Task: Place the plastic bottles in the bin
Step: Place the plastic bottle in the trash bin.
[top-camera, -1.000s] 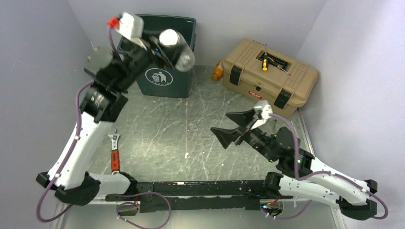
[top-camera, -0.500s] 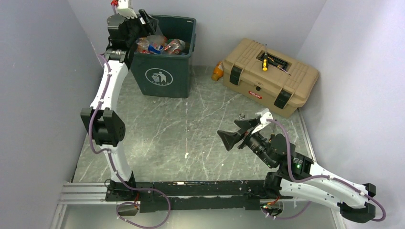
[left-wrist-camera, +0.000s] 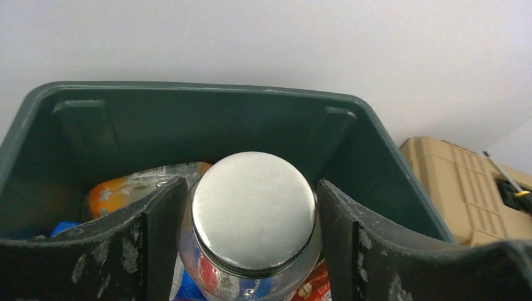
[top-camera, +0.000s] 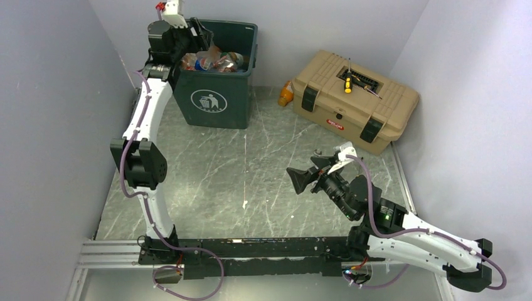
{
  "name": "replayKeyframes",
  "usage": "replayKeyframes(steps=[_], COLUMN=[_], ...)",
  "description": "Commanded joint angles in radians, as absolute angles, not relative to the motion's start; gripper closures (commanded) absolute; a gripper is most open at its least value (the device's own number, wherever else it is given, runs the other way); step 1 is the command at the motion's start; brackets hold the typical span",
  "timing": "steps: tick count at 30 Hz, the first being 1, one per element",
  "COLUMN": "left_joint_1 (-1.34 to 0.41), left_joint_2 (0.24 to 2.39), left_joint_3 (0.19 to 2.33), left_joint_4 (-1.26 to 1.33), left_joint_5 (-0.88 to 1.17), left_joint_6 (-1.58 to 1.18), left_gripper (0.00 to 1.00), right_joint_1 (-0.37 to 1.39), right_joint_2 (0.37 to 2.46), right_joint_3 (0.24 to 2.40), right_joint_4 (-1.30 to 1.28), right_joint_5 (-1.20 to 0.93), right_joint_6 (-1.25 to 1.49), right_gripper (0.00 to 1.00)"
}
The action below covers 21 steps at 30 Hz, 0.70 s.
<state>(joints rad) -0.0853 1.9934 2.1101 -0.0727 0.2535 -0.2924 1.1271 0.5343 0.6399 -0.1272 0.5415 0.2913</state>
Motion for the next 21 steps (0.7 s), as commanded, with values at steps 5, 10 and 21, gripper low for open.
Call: replayKeyframes(steps=[5,10,21], left_joint_1=[-0.092,-0.091,-0.089], left_joint_2=[2.012,2.118,2.115], left_joint_3=[2.045,2.081,2.11], left_joint_4=[-0.001,0.239,0.156], left_joint_5=[0.27,0.549,0.436], left_joint_6=[-0.31,-0.604,-0.513], left_gripper=[1.0,1.0,1.0], right_joint_1=[1.129,1.128,1.127], right_joint_2=[0.534,0.584,0.571], right_joint_3=[0.619,0.64,0.634], right_joint_4=[-0.078,-0.075,-0.083], right_joint_5=[0.573,0.563,0.576], right_joint_6=[0.292,0.288,0.277], right_gripper=[0.0,0.0,0.0])
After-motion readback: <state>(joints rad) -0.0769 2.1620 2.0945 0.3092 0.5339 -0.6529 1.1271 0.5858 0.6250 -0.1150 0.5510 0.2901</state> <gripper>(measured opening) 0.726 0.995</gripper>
